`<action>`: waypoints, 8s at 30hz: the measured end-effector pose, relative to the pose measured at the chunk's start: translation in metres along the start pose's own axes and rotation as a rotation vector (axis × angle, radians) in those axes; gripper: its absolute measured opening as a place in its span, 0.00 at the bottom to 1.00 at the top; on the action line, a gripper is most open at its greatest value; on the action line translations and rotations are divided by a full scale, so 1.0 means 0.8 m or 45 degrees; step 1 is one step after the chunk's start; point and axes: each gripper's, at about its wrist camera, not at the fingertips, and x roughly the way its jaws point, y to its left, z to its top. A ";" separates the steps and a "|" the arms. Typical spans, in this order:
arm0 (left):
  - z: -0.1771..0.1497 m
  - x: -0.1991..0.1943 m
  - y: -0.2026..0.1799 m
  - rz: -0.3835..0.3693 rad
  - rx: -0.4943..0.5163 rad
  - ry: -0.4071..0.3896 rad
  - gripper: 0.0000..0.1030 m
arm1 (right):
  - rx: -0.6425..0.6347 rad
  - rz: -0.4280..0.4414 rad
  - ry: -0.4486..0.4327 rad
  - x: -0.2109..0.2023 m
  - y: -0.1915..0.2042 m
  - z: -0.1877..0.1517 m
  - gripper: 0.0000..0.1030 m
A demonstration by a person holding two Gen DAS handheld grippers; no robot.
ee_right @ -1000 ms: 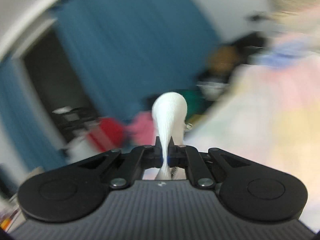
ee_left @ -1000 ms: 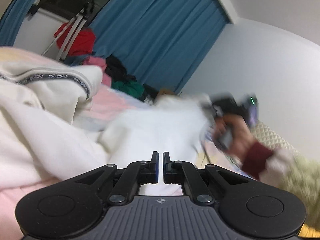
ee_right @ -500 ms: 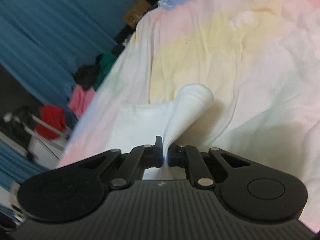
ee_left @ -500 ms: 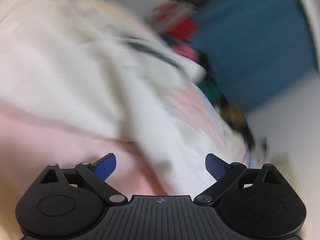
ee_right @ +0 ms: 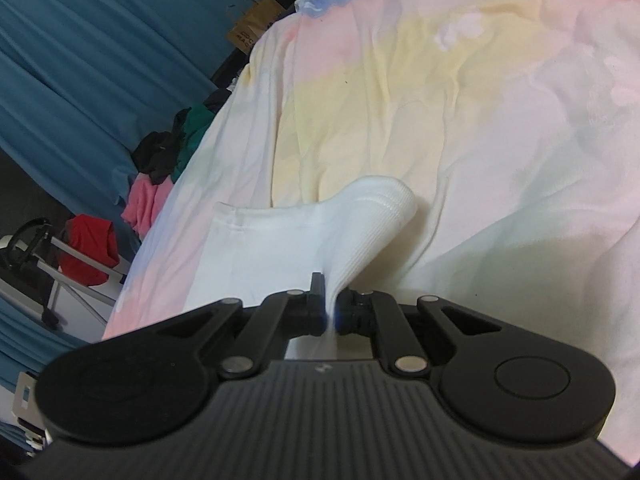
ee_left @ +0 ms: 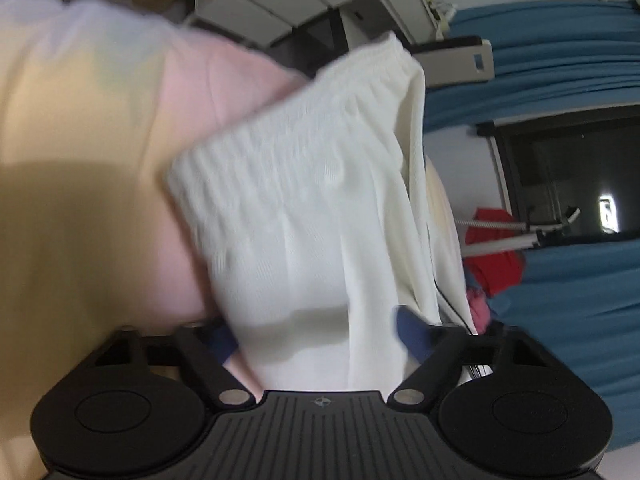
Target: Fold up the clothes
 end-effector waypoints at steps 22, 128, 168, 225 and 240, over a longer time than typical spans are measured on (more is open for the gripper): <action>0.156 -0.108 -0.034 0.160 0.355 0.079 0.09 | -0.047 -0.345 -0.313 -0.051 -0.003 0.011 0.06; -0.451 0.228 -0.393 -0.343 2.074 0.186 0.71 | -0.602 0.213 -0.085 0.018 0.160 -0.145 0.46; -0.187 0.077 -0.154 -0.204 1.303 0.200 0.80 | -0.560 0.231 0.053 0.122 0.322 -0.143 0.16; -0.218 -0.070 -0.175 -0.301 1.698 -0.073 0.95 | -1.110 0.379 -0.146 -0.166 0.194 -0.119 0.79; -0.128 -0.082 -0.147 -0.055 1.376 0.071 1.00 | -1.048 0.219 -0.094 -0.144 0.159 -0.112 0.79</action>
